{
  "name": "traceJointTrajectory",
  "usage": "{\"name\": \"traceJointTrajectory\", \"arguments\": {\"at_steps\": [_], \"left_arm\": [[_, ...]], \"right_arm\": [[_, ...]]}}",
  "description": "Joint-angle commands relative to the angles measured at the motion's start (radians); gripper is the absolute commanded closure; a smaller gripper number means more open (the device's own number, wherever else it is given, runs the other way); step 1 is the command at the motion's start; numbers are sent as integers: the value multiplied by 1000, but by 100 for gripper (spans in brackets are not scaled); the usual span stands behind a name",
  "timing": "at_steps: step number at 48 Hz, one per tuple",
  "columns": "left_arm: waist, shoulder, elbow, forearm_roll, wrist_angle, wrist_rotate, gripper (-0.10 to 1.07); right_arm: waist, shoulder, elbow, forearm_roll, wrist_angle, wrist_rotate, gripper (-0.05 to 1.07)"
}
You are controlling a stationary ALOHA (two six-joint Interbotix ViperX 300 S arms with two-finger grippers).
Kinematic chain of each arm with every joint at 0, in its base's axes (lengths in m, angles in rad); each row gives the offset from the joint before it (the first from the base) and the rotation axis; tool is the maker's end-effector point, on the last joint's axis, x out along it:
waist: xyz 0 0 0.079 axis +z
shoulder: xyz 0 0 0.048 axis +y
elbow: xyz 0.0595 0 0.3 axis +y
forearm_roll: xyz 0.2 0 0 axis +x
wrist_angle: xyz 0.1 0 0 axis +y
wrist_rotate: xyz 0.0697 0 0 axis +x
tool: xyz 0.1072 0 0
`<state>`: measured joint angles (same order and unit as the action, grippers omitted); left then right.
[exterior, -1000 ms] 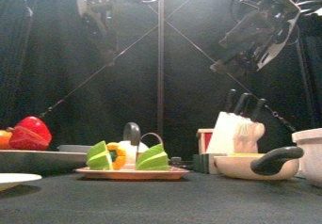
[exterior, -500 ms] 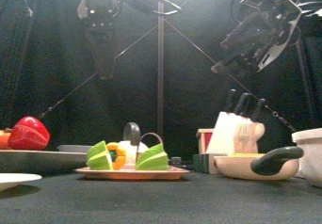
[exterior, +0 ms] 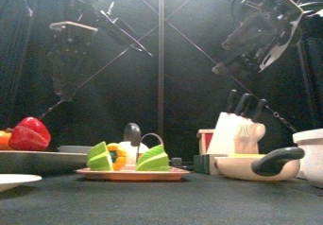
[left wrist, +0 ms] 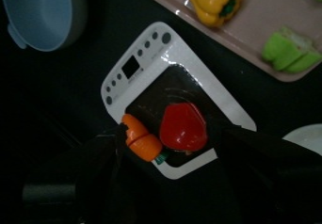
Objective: Grab apple
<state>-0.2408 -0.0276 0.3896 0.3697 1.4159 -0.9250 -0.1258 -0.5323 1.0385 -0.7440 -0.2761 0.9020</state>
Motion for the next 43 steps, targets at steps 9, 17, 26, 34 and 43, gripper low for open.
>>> {"name": "traceJointTrajectory", "arguments": {"at_steps": [9,17,26,34,43], "left_arm": [[8,-23,61,-74,-55,55,-1],[21,-44,114,-84,-106,49,-1],[46,-75,178,-91,-183,49,-1],[63,-89,216,-132,-282,57,-1],[80,-91,258,-169,-321,60,-1]], "right_arm": [[-3,-11,-9,2,-3,0,4],[-3,-11,-9,2,-3,0,4],[-3,-9,-8,2,-3,0,4],[-3,-9,-9,2,-3,0,4],[-3,-8,-9,2,-3,-2,4]]}}
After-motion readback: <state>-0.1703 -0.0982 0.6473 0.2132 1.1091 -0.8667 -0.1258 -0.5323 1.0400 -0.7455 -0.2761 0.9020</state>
